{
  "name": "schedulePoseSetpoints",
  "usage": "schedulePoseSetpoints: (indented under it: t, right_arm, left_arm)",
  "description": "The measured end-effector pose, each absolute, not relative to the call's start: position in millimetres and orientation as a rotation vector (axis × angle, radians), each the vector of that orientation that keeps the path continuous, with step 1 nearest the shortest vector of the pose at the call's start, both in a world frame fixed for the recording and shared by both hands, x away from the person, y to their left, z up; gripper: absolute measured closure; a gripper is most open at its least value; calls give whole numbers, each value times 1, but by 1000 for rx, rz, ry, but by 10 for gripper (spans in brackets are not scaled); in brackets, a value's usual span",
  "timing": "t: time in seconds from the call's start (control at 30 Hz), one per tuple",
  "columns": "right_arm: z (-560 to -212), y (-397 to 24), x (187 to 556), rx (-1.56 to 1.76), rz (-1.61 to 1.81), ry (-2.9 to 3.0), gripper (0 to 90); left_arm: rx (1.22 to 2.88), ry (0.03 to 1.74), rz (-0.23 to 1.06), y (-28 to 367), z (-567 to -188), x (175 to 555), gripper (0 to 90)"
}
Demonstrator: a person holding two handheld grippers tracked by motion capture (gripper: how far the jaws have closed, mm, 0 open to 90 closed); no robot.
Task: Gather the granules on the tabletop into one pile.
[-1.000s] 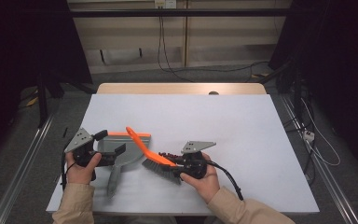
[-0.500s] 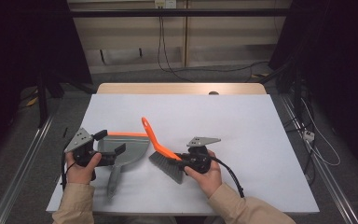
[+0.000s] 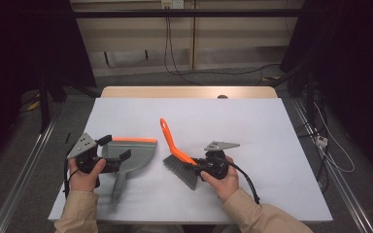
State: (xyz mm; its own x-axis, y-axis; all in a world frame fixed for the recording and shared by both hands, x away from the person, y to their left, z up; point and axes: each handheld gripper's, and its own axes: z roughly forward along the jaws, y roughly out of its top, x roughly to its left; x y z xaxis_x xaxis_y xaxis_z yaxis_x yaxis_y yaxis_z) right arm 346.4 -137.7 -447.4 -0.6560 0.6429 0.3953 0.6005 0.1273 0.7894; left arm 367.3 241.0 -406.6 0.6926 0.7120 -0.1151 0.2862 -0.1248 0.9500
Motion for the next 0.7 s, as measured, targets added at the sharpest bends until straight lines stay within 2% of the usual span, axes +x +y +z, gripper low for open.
schedulePoseSetpoints:
  t: [0.4,0.7]
  right_arm:
    - [-445,-162,349,1375,1676,2263,710]
    - [-429,-130,355,1337,1776,2235,710]
  left_arm:
    - [1718,802,446,239,-406,368,38]
    - [1708,805,447,240,-405,367,38]
